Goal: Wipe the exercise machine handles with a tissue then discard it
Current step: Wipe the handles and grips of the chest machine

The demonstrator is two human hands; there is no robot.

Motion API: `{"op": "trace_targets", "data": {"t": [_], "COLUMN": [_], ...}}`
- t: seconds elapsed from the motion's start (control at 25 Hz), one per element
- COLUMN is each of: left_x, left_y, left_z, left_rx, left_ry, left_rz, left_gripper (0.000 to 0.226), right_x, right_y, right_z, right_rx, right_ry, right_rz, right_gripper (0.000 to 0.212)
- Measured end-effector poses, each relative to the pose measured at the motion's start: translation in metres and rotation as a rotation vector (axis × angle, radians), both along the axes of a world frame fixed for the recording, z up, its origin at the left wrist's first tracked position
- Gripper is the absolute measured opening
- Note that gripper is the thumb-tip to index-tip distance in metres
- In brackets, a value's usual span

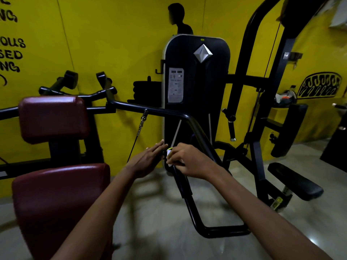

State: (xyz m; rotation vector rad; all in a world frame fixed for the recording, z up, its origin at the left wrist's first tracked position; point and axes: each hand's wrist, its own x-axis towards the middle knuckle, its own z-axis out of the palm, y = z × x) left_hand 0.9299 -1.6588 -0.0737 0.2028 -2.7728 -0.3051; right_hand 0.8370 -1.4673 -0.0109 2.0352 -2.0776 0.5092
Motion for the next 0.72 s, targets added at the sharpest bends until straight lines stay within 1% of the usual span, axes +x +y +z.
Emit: {"op": "trace_targets", "data": {"t": [0.28,0.4,0.52,0.64,0.68,0.72], "left_x": [0.005,0.008,0.011,0.012,0.012,0.013], "left_y": [0.005,0.008,0.011,0.012,0.012,0.012], "left_z": [0.001,0.003,0.005,0.005,0.004,0.005], "left_rx": [-0.022,-0.021,-0.027,-0.012,-0.016,-0.019], "left_ry": [0.003,0.009,0.008,-0.004,-0.010,-0.015], "left_rz": [0.017,0.024,0.036,0.036,0.041,0.044], "left_gripper": [0.051,0.051,0.051,0.053,0.054,0.055], "right_x": [0.009,0.013,0.018,0.018,0.016,0.012], "right_y": [0.013,0.026,0.039,0.040,0.038,0.035], "right_z": [-0.004,-0.009,-0.011,-0.005,-0.002,0.000], "right_rx": [0.076,0.125,0.215,0.301,0.265,0.174], "right_ry": [0.008,-0.071,-0.139,-0.212,-0.271,-0.357], "right_rz": [0.027,0.058,0.077,0.059,0.038,0.005], "right_gripper": [0.018,0.015,0.016,0.016,0.016,0.017]}}
